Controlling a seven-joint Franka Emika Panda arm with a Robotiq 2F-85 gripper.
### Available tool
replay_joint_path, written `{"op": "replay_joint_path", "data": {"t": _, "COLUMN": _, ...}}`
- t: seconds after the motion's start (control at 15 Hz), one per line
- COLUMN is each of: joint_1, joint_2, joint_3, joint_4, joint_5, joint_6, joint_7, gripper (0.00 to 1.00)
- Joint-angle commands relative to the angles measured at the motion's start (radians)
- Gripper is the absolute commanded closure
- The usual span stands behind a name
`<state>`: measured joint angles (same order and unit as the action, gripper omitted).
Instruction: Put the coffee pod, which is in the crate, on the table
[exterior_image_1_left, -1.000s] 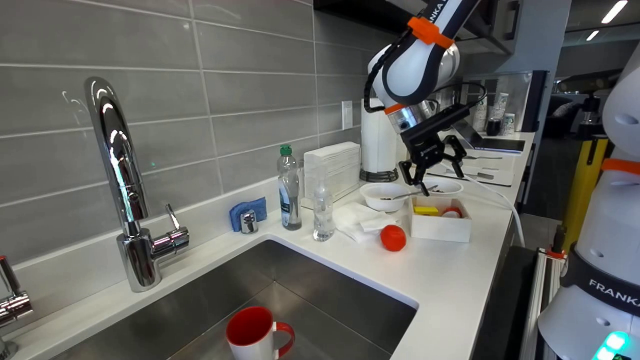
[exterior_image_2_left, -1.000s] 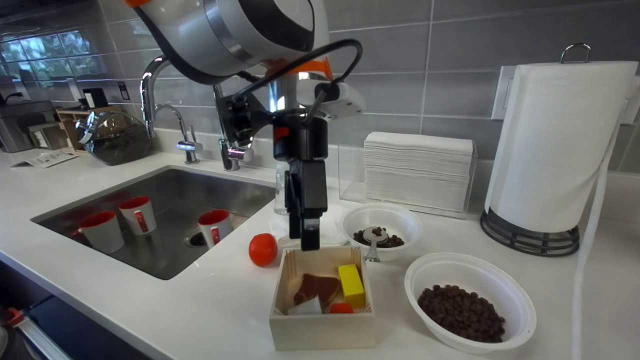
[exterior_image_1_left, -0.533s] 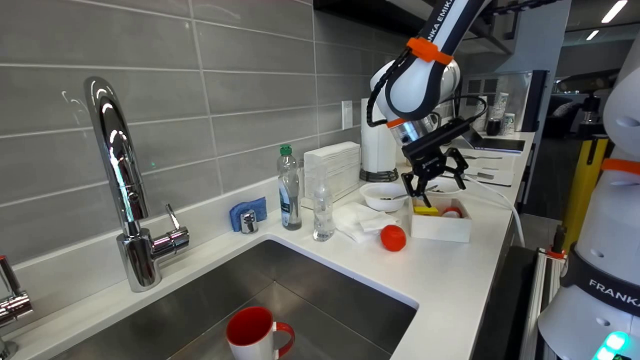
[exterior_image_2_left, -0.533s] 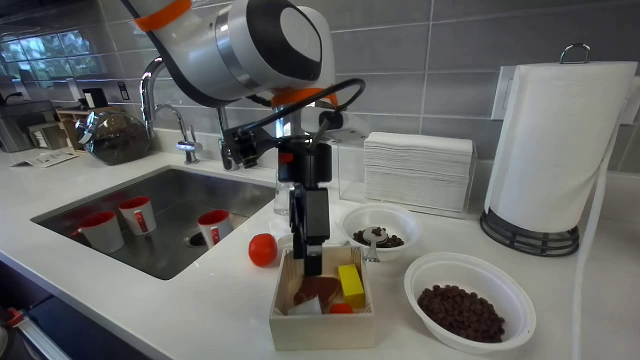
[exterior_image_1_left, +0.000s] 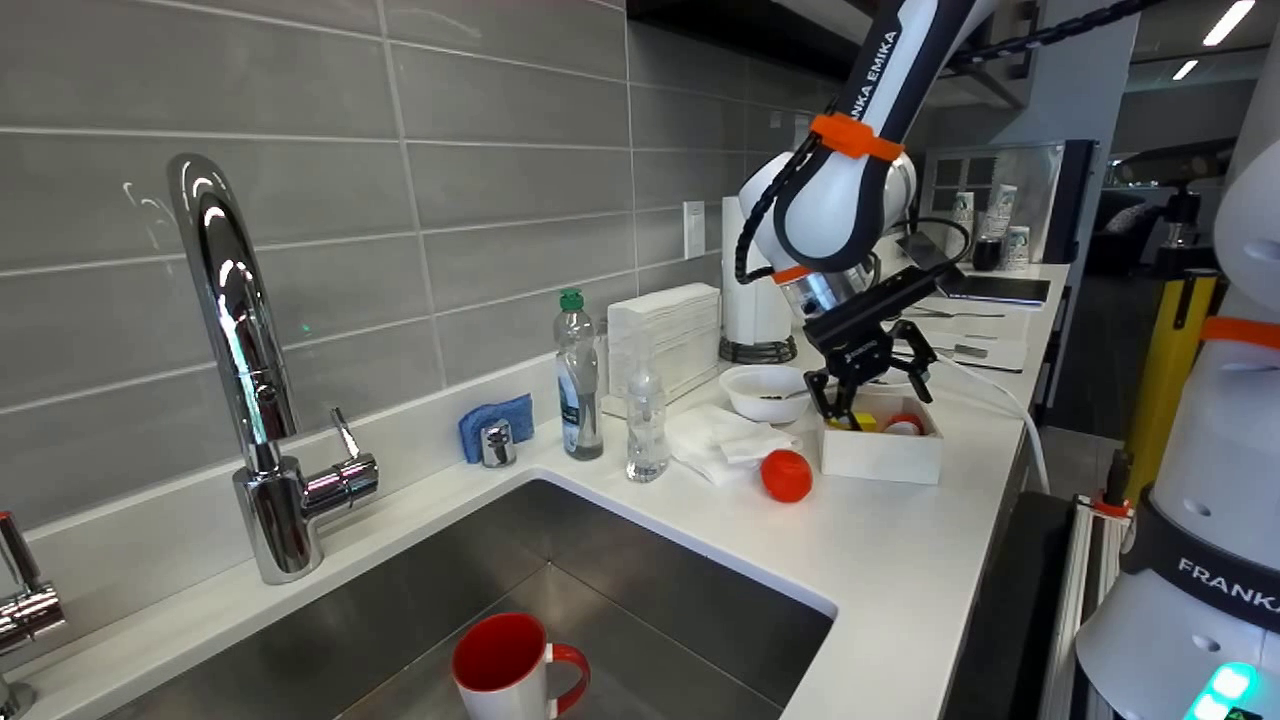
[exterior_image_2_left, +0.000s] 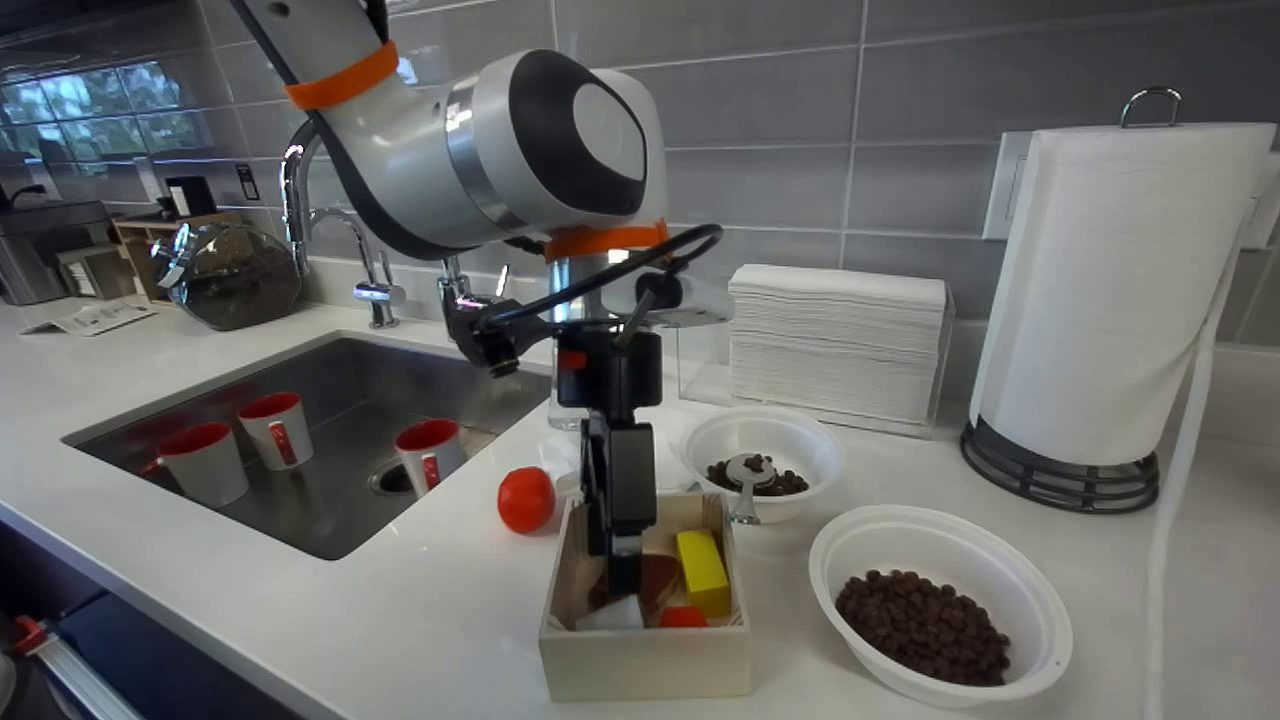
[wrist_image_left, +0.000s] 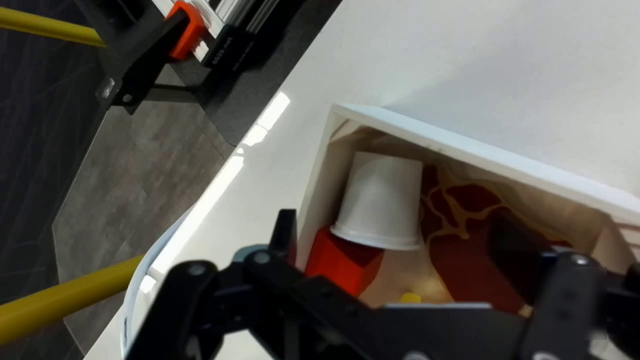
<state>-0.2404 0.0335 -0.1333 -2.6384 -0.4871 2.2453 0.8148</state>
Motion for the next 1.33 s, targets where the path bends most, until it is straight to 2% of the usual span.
{"op": "replay_joint_path", "data": {"t": 0.0, "joint_1": 0.026, "joint_2": 0.025, "joint_3": -0.034, "joint_4": -0.010, "joint_5": -0.052, "joint_6": 0.037, "joint_7": 0.049, "gripper": 0.11}}
{"op": "replay_joint_path", "data": {"t": 0.07, "joint_1": 0.029, "joint_2": 0.027, "joint_3": -0.039, "joint_4": -0.011, "joint_5": -0.055, "joint_6": 0.041, "joint_7": 0.051, "gripper": 0.13}}
{"op": "replay_joint_path", "data": {"t": 0.13, "joint_1": 0.032, "joint_2": 0.024, "joint_3": -0.041, "joint_4": -0.012, "joint_5": -0.056, "joint_6": 0.042, "joint_7": 0.051, "gripper": 0.23}}
{"op": "replay_joint_path", "data": {"t": 0.2, "joint_1": 0.034, "joint_2": 0.024, "joint_3": -0.045, "joint_4": -0.015, "joint_5": -0.058, "joint_6": 0.041, "joint_7": 0.054, "gripper": 0.18}}
{"op": "replay_joint_path", "data": {"t": 0.73, "joint_1": 0.040, "joint_2": 0.040, "joint_3": -0.067, "joint_4": -0.031, "joint_5": -0.076, "joint_6": 0.081, "joint_7": 0.082, "gripper": 0.22}}
{"op": "replay_joint_path", "data": {"t": 0.8, "joint_1": 0.040, "joint_2": 0.039, "joint_3": -0.069, "joint_4": -0.032, "joint_5": -0.083, "joint_6": 0.084, "joint_7": 0.089, "gripper": 0.23}}
{"op": "replay_joint_path", "data": {"t": 1.0, "joint_1": 0.038, "joint_2": 0.034, "joint_3": -0.075, "joint_4": -0.035, "joint_5": -0.099, "joint_6": 0.098, "joint_7": 0.106, "gripper": 0.34}}
{"op": "replay_joint_path", "data": {"t": 1.07, "joint_1": 0.038, "joint_2": 0.033, "joint_3": -0.076, "joint_4": -0.035, "joint_5": -0.105, "joint_6": 0.101, "joint_7": 0.111, "gripper": 0.32}}
{"op": "replay_joint_path", "data": {"t": 1.13, "joint_1": 0.038, "joint_2": 0.030, "joint_3": -0.077, "joint_4": -0.035, "joint_5": -0.109, "joint_6": 0.101, "joint_7": 0.115, "gripper": 0.36}}
{"op": "replay_joint_path", "data": {"t": 1.27, "joint_1": 0.039, "joint_2": 0.029, "joint_3": -0.077, "joint_4": -0.035, "joint_5": -0.111, "joint_6": 0.101, "joint_7": 0.117, "gripper": 0.34}}
